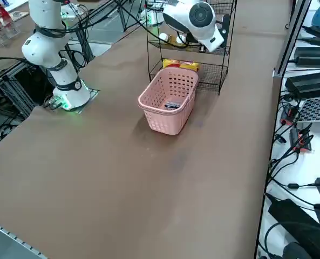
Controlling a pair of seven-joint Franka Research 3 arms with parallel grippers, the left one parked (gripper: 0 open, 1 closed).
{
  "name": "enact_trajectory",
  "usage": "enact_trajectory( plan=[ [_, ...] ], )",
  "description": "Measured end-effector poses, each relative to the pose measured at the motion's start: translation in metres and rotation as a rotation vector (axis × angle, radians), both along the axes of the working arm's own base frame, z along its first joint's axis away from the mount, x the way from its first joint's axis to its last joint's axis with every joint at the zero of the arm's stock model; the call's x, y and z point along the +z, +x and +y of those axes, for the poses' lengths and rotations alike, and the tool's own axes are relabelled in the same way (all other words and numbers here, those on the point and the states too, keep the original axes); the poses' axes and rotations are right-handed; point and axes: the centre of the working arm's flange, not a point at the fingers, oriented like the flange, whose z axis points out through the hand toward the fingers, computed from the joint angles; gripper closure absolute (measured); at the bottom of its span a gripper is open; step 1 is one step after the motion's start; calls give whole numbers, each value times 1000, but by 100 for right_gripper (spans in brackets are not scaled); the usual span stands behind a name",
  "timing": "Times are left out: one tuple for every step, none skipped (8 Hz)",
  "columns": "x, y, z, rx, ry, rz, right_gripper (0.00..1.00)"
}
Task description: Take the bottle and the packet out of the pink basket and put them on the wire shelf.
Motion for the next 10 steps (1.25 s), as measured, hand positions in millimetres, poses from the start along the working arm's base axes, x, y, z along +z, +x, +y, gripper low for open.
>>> enact_trajectory(
  plan=[
    [1,0,2,3,3,-2,29],
    [3,0,4,5,4,-4,27],
    [3,0,3,5,4,-4,27],
    [3,0,3,5,4,-4,26],
    [3,0,3,5,4,-4,26],
    [3,0,3,5,4,-5,26],
    [4,1,3,5,4,-7,25],
    [5,2,1,2,3,-11,26],
    [7,3,-2,-1,3,-15,25],
    [10,5,-5,-5,4,-20,25]
  ],
)
